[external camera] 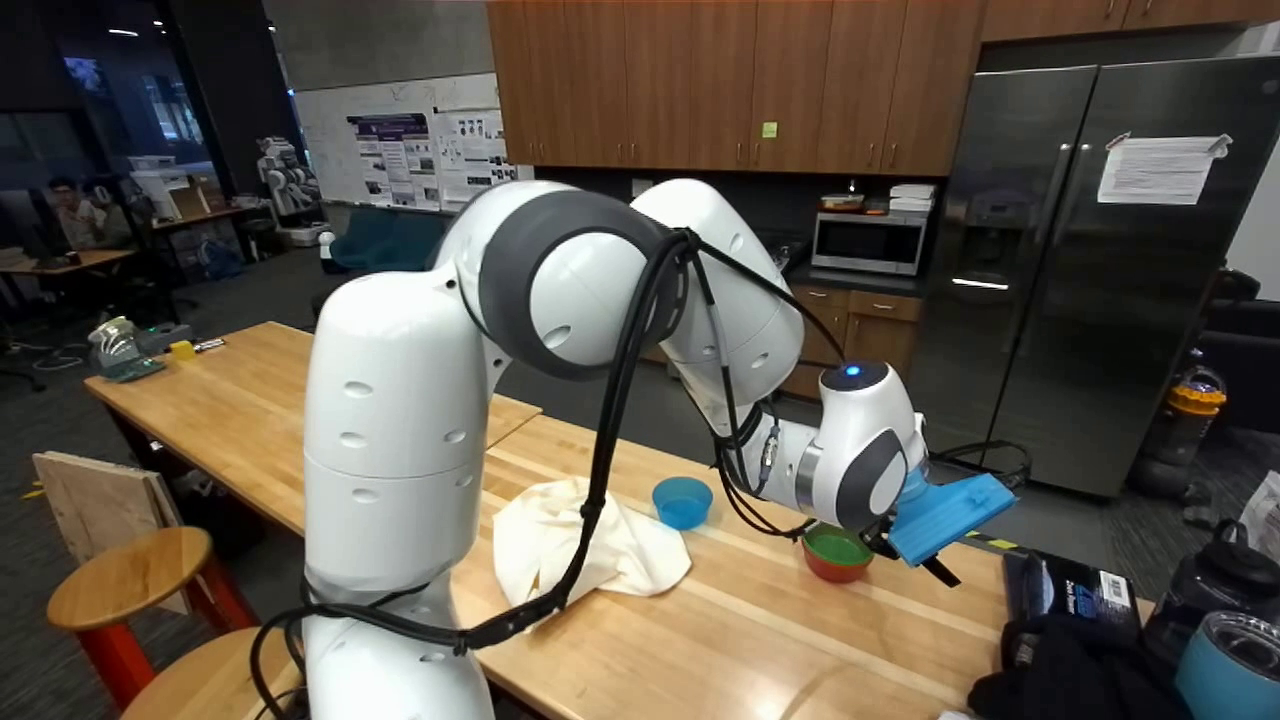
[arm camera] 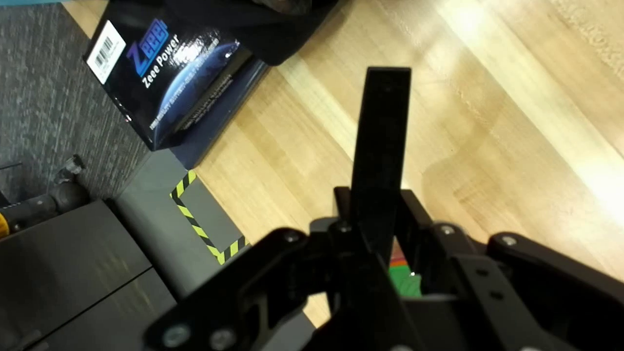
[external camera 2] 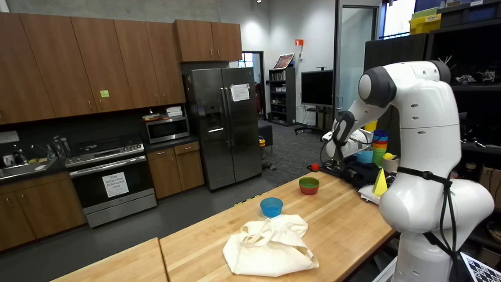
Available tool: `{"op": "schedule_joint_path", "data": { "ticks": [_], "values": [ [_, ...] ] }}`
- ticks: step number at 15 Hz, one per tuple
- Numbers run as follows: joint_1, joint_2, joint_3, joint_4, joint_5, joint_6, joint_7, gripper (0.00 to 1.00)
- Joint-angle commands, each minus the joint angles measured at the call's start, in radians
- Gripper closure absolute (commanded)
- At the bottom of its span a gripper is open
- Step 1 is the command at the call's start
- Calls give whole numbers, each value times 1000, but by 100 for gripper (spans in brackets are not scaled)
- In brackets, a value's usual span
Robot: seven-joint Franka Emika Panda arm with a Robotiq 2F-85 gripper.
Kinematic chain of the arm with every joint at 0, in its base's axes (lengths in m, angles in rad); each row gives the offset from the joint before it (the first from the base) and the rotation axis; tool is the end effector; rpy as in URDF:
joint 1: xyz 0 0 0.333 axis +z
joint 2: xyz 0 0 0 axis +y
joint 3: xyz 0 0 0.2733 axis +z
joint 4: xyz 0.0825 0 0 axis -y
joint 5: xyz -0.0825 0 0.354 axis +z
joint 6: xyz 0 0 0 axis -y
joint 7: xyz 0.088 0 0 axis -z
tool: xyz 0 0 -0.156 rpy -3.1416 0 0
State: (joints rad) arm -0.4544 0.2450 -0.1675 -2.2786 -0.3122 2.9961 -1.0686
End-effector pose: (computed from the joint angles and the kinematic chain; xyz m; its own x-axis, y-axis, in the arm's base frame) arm 0.4707 -0.3143 0.2379 0.7232 0.6906 0.0107 0.6058 -0.6416 0.4705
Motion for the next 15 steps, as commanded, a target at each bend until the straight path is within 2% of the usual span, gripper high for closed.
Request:
{"op": "schedule_joint_path", "data": {
  "ticks": [1, 9, 15],
  "values": [
    [83, 38, -64, 46, -38, -40, 43, 94],
    [176, 103, -122, 95, -123, -89, 113, 94],
    [285, 144, -234, 141, -337, -144, 308, 94]
  ]
}}
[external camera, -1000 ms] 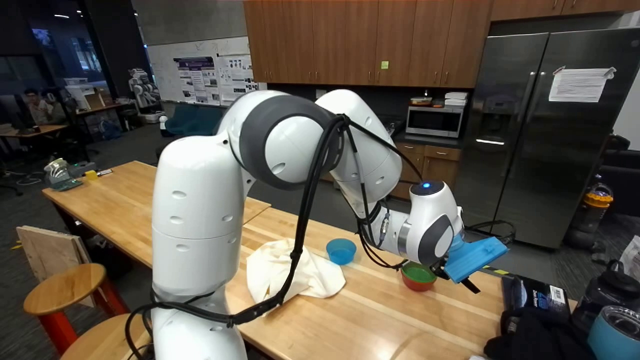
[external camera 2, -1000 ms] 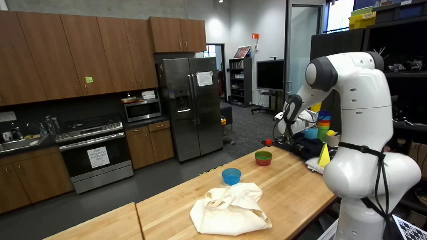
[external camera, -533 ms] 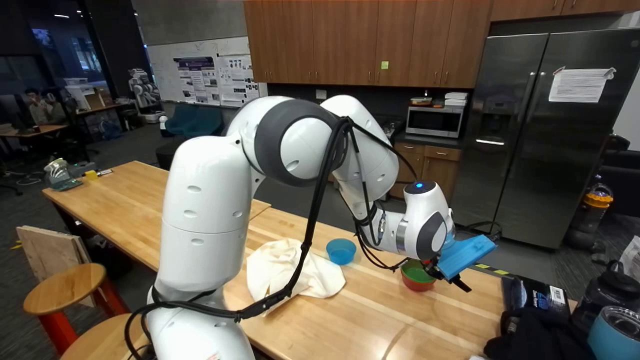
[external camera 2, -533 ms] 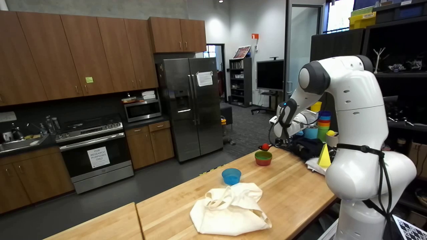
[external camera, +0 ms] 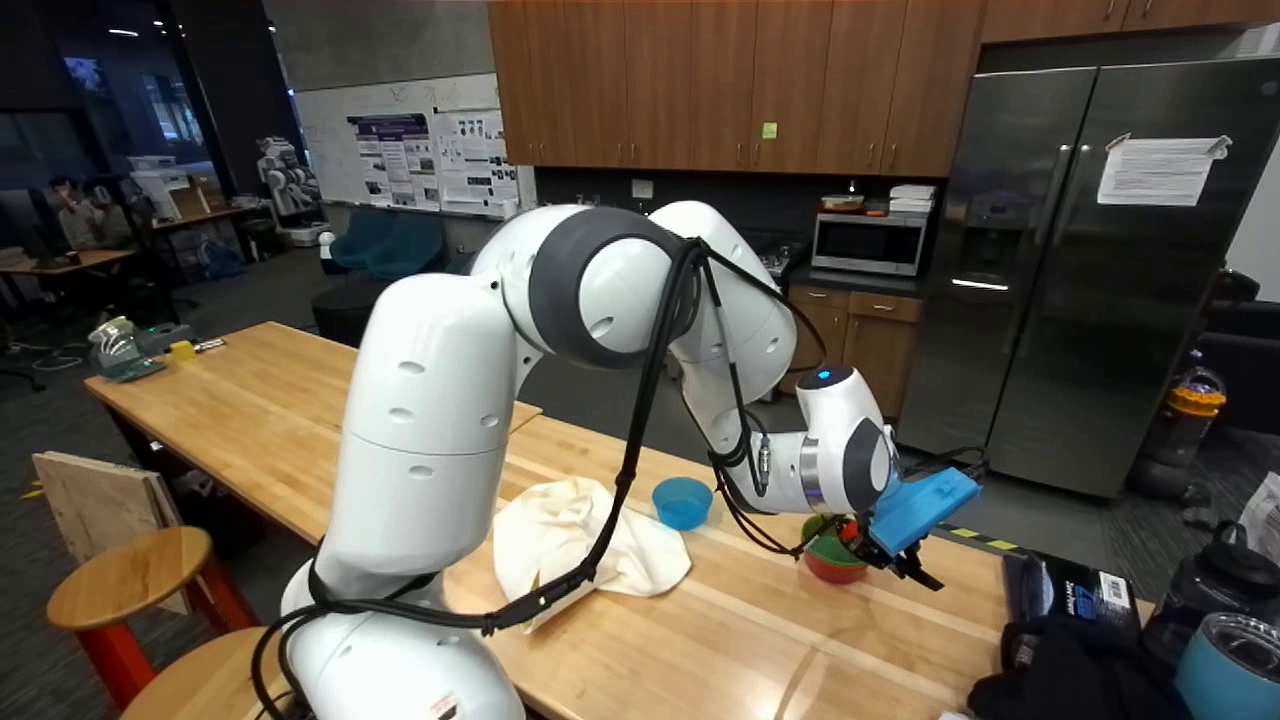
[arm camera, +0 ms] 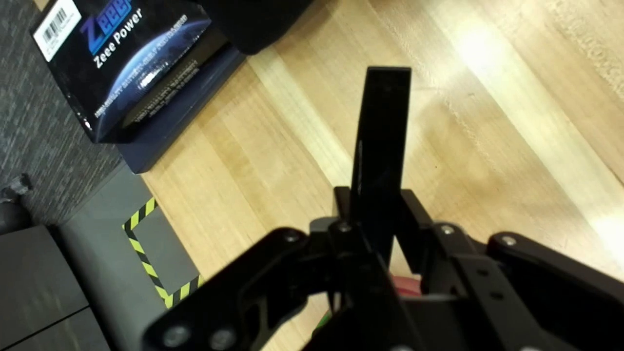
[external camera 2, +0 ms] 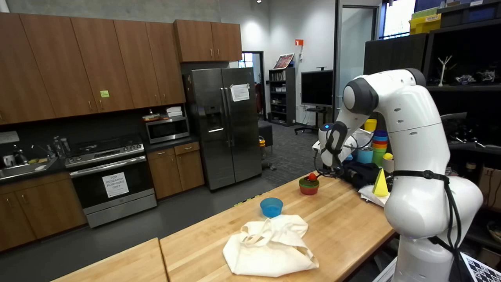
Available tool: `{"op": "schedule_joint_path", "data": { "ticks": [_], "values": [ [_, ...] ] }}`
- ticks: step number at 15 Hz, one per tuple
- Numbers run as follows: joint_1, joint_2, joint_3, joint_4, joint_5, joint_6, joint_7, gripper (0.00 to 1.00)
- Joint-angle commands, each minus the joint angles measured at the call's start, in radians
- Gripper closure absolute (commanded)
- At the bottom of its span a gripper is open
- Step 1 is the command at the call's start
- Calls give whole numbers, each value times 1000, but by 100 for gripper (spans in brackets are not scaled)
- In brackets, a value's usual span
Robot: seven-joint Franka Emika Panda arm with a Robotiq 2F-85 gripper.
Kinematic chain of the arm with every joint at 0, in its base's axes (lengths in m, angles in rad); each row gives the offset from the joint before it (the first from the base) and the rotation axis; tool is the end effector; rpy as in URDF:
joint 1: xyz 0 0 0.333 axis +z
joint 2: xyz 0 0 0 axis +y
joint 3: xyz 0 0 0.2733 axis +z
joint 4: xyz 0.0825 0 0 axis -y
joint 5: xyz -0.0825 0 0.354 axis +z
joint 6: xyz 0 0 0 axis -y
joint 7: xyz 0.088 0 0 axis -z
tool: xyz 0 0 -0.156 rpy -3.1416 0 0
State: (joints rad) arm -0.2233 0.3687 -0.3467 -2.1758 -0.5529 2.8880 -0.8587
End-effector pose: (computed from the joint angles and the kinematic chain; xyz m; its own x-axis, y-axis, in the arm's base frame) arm 0.4950 -0.2930 0.2003 0.6807 0.7122 -0.1714 0.7038 -0.5710 0.4226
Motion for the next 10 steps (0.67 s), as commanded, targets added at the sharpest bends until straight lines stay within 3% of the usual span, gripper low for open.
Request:
{"op": "schedule_joint_path", "data": {
  "ticks": [1, 6, 10],
  "values": [
    [55, 23, -50, 43, -126, -40, 127, 94],
    [79, 4, -38, 60, -310, -107, 253, 94],
    [100, -12, -8, 98, -523, -293, 371, 94]
  ]
}}
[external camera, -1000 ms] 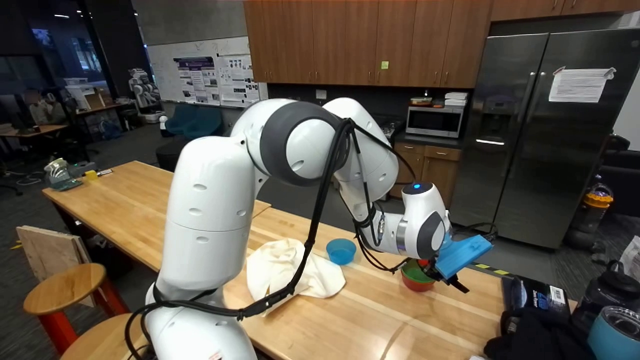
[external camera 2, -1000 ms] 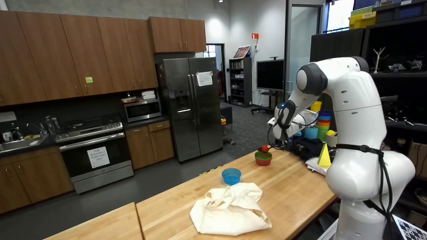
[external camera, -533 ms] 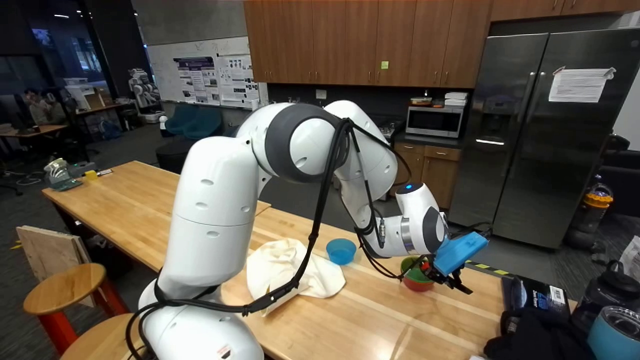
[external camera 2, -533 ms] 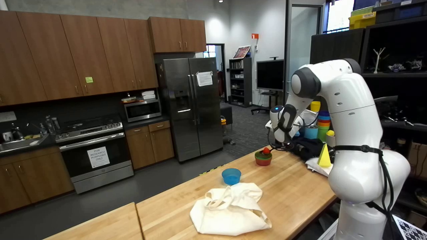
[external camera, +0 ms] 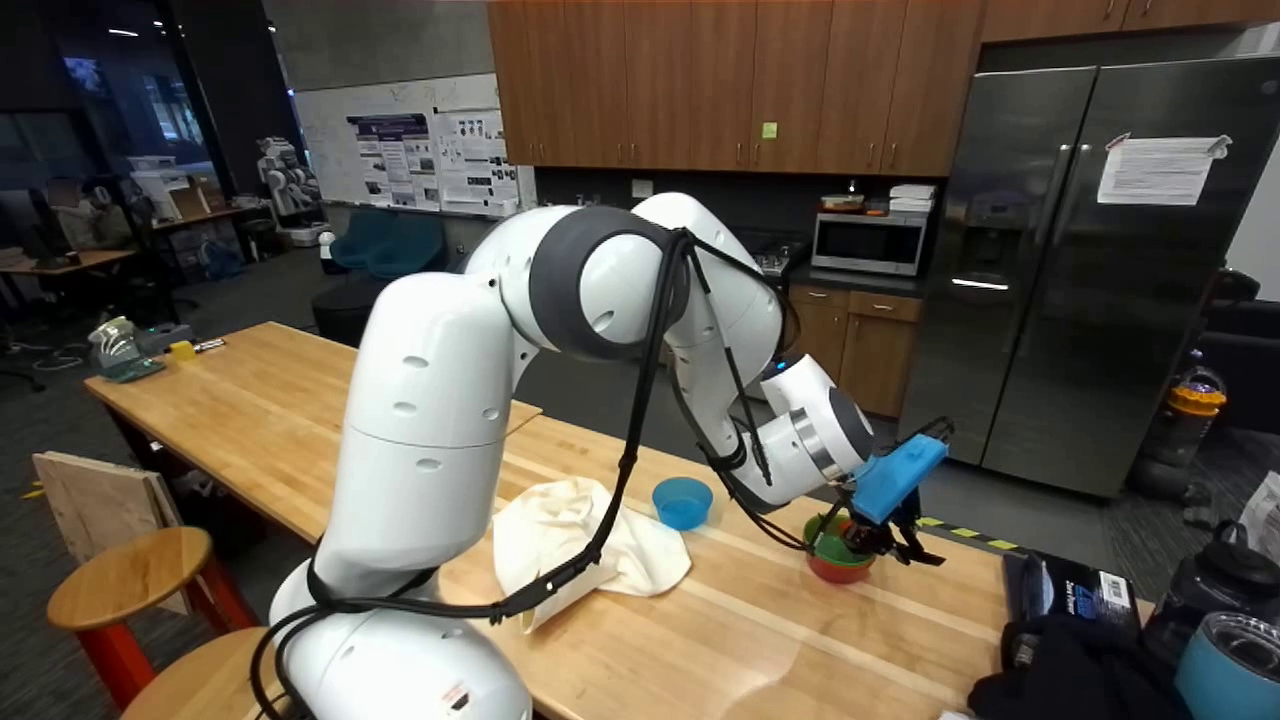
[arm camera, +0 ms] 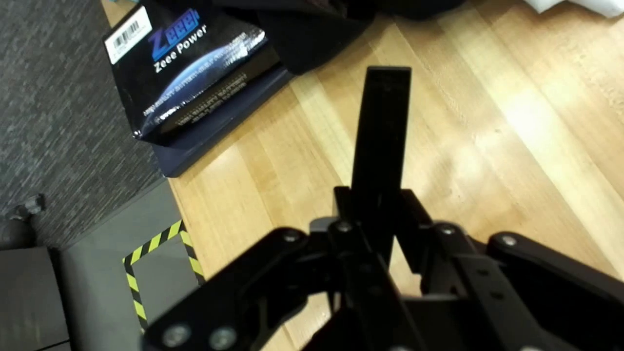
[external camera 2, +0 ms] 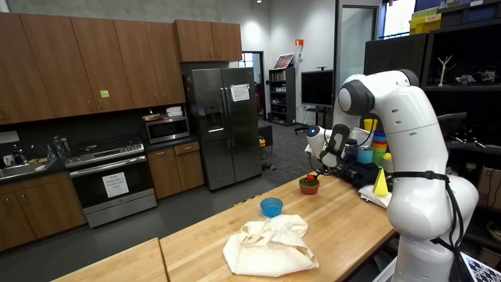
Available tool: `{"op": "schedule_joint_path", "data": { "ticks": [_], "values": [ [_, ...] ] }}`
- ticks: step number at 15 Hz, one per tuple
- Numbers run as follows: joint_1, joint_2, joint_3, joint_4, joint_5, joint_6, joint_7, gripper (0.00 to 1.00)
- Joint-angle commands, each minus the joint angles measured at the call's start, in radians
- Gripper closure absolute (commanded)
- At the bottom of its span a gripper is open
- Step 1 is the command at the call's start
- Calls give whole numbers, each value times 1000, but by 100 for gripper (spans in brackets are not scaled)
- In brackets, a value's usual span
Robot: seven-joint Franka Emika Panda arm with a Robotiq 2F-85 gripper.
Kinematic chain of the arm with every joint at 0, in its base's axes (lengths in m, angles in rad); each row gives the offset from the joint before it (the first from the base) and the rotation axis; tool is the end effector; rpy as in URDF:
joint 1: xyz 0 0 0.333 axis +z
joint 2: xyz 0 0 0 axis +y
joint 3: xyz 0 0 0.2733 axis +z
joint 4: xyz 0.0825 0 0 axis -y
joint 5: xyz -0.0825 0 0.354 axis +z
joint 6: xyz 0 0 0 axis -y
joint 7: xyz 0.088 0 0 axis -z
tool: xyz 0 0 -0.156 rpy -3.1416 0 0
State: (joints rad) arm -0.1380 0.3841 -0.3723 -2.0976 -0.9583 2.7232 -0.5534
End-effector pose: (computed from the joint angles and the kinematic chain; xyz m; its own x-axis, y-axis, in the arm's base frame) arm 0.5125 -0.2744 0.2047 0.6220 0.6831 -0.3827 0.7699 -0.4447 0.4577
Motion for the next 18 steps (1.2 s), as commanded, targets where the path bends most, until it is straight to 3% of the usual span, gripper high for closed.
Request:
{"op": "schedule_joint_path", "data": {
  "ticks": [1, 6, 10, 18],
  "values": [
    [11, -30, 35, 26, -153, -178, 74, 94],
    [-5, -40, 112, 41, -256, -361, 72, 94],
    [-11, -51, 150, 44, -306, -440, 68, 94],
    [-31, -136, 198, 5, -358, -360, 94, 94]
  ]
}}
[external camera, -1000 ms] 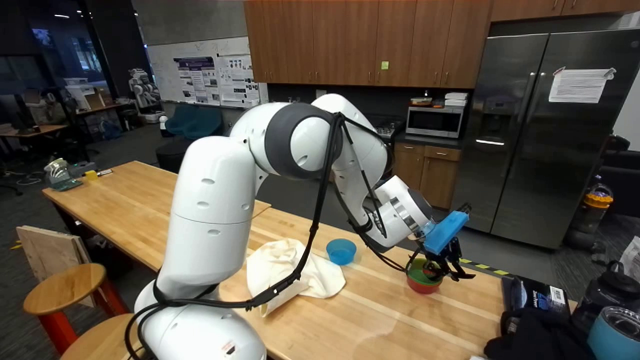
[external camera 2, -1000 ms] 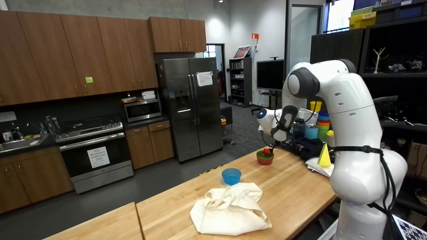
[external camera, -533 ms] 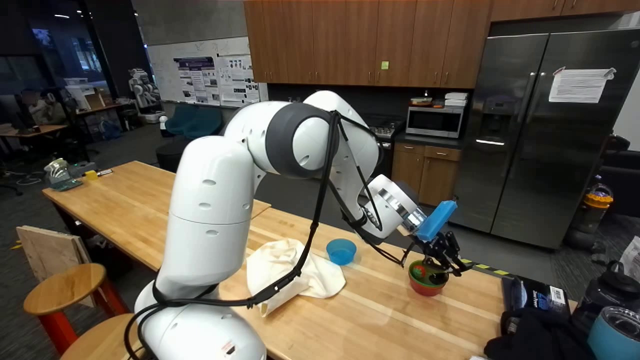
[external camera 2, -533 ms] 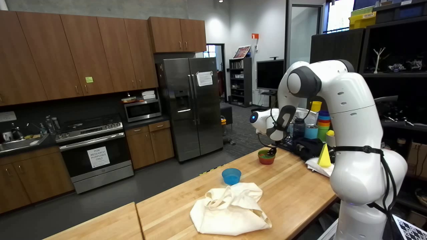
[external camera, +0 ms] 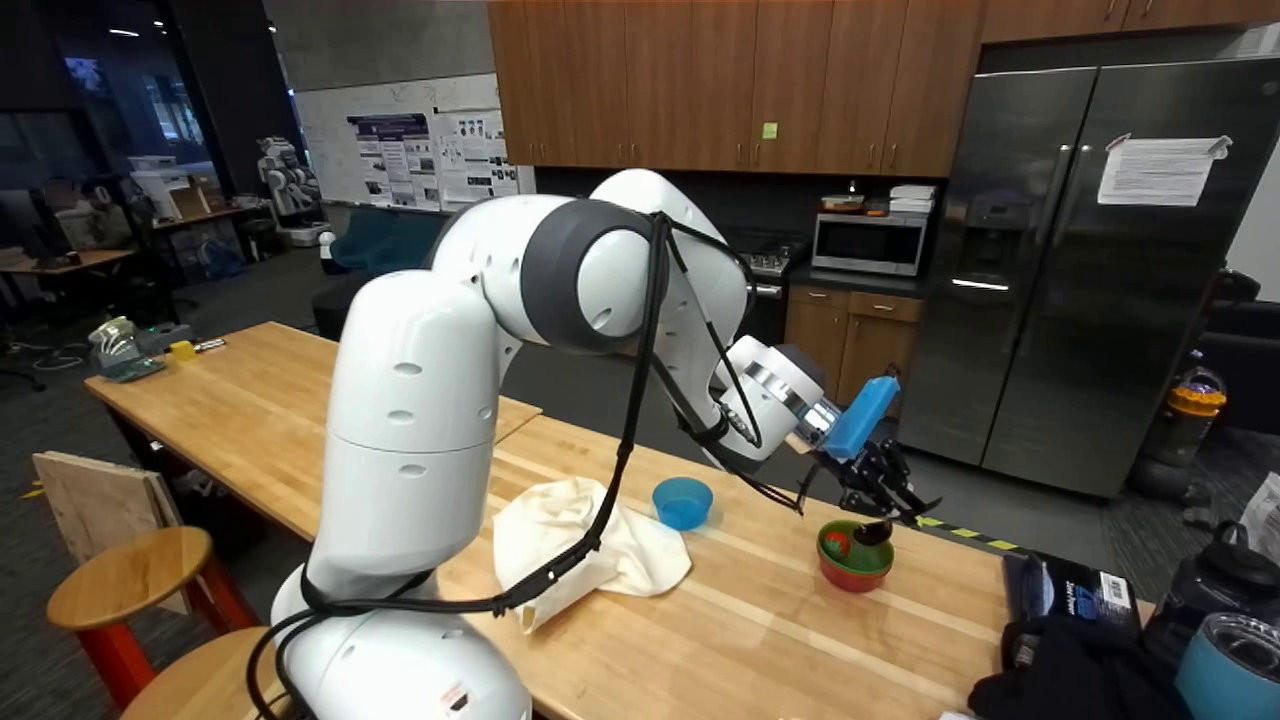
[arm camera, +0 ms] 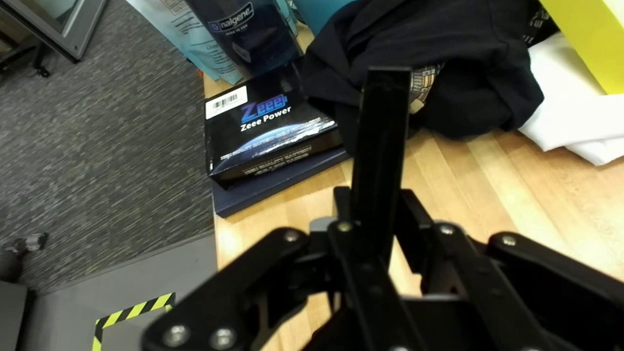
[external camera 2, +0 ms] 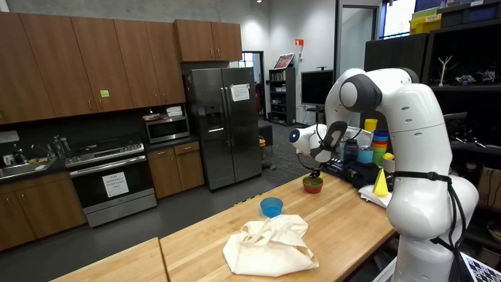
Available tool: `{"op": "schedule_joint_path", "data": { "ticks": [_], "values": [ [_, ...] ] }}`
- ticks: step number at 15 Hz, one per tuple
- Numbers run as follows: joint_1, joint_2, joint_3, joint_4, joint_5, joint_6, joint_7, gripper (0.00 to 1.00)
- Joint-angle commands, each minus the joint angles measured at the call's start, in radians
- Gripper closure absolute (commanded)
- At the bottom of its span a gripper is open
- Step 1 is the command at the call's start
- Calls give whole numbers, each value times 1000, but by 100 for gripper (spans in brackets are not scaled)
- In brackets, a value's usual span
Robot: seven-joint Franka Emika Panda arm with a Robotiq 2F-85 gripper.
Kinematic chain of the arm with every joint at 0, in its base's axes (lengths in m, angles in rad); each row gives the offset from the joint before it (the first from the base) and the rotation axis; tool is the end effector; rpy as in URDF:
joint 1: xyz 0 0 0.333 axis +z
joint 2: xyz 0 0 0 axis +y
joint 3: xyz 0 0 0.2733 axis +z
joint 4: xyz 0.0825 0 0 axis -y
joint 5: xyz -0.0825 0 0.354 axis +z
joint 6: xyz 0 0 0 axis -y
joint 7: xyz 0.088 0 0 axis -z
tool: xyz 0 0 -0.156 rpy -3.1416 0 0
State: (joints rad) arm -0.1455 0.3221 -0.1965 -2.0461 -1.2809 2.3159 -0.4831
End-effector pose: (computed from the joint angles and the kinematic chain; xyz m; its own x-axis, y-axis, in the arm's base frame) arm 0.5288 -0.2440 0.2443 0.4657 0.5442 -0.6978 0.8824 -0.2257 0.4129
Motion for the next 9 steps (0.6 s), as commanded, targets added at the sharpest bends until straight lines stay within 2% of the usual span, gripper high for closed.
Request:
{"op": "schedule_joint_path", "data": {
  "ticks": [1, 9],
  "values": [
    [-24, -87, 25, -50, -40, 60, 28, 94],
    [-69, -239, -3, -160, -58, 263, 123, 94]
  ]
}}
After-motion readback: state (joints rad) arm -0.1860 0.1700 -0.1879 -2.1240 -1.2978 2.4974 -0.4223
